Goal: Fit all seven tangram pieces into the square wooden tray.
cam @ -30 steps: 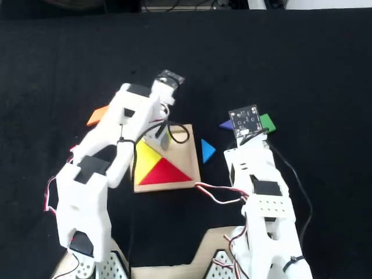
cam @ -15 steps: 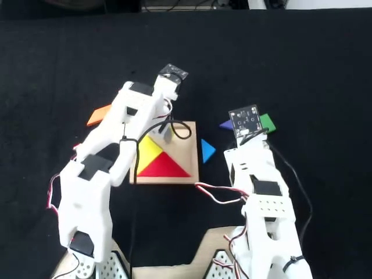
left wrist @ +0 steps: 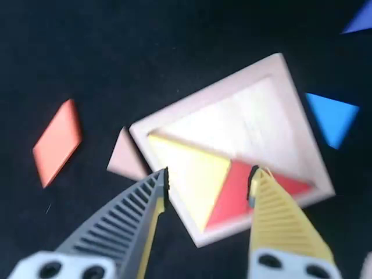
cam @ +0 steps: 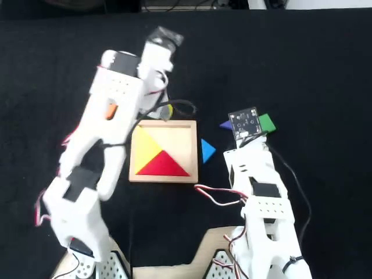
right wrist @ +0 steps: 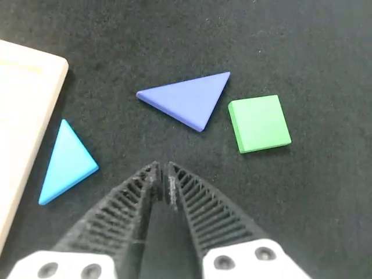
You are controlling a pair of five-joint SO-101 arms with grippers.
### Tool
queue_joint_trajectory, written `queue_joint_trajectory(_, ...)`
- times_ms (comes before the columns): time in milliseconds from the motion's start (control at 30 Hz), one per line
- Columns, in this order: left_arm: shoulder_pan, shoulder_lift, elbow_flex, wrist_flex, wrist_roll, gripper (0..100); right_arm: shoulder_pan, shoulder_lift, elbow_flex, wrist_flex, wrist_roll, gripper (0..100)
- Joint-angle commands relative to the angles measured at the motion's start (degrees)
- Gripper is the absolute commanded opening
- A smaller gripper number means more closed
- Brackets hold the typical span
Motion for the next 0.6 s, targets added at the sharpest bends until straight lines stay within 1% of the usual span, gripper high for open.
queue_joint_trajectory(0,-5.6,-14.2,-2.1,5.9,1.4,25,1.1,-2.2,-0.7,-1.2,-1.4,2.6)
queue_joint_trajectory(133,-14.7,-23.3,8.9,5.5,1.1,24,1.1,-1.8,-3.0,2.0,-3.7,2.6)
queue_joint_trajectory(200,-17.7,-27.5,15.9,5.5,0.9,24,0.9,-1.8,-4.0,4.2,-3.8,2.6)
queue_joint_trajectory(300,-21.1,-38.0,25.1,4.6,-1.7,24,0.8,-1.8,-4.2,4.8,-3.8,2.6)
queue_joint_trajectory(367,-23.0,-46.7,33.5,0.5,-1.8,24,0.8,-1.8,-4.2,4.9,-3.8,2.6)
queue_joint_trajectory(433,-24.4,-56.2,43.3,-5.2,-1.8,24,0.7,-1.8,-4.3,5.0,-3.8,2.6)
queue_joint_trajectory(533,-27.1,-68.2,61.4,-17.7,-1.3,24,0.7,-1.8,-4.4,5.3,-3.8,2.7)
queue_joint_trajectory(567,-28.0,-71.1,66.7,-21.1,0.1,24,0.8,-1.8,-4.4,5.3,-3.8,3.3)
